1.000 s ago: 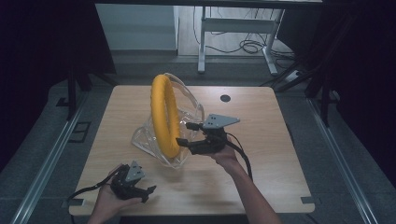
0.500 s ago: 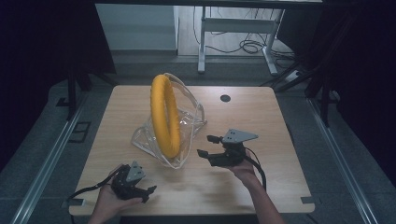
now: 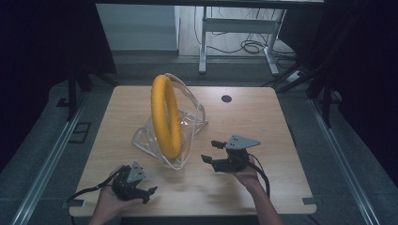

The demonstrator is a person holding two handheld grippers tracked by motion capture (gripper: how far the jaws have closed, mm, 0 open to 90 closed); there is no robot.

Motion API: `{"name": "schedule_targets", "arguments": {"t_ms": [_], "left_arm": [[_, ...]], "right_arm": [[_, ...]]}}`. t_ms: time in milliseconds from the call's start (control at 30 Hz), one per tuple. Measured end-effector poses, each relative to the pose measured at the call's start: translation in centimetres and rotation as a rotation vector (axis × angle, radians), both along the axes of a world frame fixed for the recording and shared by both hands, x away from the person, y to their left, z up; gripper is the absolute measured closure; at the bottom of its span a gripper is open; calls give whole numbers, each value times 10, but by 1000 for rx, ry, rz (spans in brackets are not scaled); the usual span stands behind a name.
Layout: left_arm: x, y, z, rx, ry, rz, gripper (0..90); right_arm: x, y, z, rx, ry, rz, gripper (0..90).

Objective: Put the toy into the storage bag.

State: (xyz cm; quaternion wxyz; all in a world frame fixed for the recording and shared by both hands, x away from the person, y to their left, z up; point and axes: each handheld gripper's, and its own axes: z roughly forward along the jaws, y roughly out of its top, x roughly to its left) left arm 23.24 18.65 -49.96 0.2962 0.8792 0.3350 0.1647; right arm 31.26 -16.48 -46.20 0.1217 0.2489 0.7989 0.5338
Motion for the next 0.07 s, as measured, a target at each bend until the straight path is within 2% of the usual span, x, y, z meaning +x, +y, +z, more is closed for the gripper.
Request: {"name": "schedule_targets", "arguments": {"t_ms": [67], "left_arm": [[0, 0, 0, -1, -2, 1, 140]], "right_arm": [[-2, -1, -2, -12, -5, 0, 312]]}}
